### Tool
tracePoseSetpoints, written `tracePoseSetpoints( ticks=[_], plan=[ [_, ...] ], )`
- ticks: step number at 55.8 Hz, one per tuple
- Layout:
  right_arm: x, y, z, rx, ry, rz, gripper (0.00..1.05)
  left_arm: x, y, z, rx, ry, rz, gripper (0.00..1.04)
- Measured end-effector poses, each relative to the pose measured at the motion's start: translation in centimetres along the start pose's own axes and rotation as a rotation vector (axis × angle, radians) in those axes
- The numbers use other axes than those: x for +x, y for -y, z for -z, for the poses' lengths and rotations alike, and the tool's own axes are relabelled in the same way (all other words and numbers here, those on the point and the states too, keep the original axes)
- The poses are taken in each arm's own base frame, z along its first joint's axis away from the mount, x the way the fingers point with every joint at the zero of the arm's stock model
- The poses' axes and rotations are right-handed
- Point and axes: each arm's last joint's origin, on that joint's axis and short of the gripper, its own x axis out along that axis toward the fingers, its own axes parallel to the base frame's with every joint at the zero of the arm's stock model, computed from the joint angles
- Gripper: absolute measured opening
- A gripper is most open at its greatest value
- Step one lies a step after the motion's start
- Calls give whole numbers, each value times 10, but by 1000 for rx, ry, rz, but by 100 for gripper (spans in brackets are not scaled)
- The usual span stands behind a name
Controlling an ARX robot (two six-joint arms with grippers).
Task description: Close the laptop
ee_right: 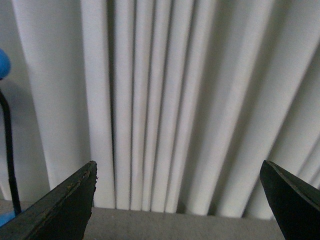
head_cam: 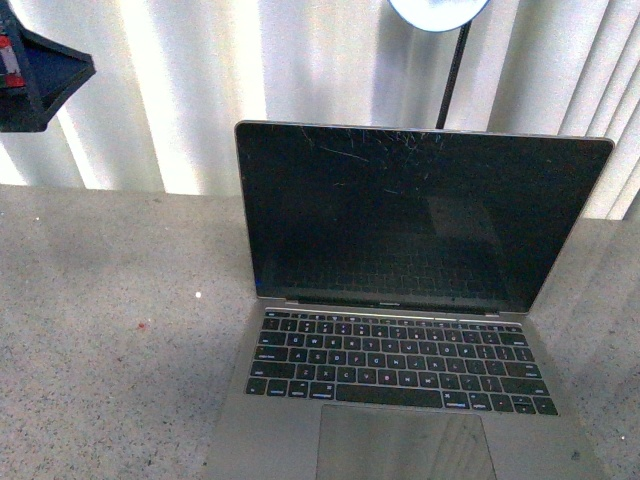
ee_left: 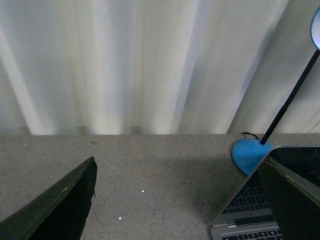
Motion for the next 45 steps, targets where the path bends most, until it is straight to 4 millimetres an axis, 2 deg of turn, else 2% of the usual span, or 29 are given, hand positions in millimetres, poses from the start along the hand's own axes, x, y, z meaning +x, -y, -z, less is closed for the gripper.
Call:
tracePoseSetpoints(
  ticks=[6,14,20,26,35,45],
  plan=[
    [17,4,-8,-55,1,-134,97,21,-3,-13,67,-50,69,98],
    [31,6,-9,-142,-19,-294,97,48,3,-36,230,-92,153,98],
    [38,5,-3,-203,-54,-357,97,66,15,-57,377,-93,214,98],
    [44,1,2,-258,-86,-411,97,79,30,-69,506,-84,261,98],
    [55,-8,9,-334,-124,-483,97,96,52,-65,639,-140,356,98],
    [70,-13,16,-413,-142,-524,97,110,64,-53,707,-193,406,98]
  ],
)
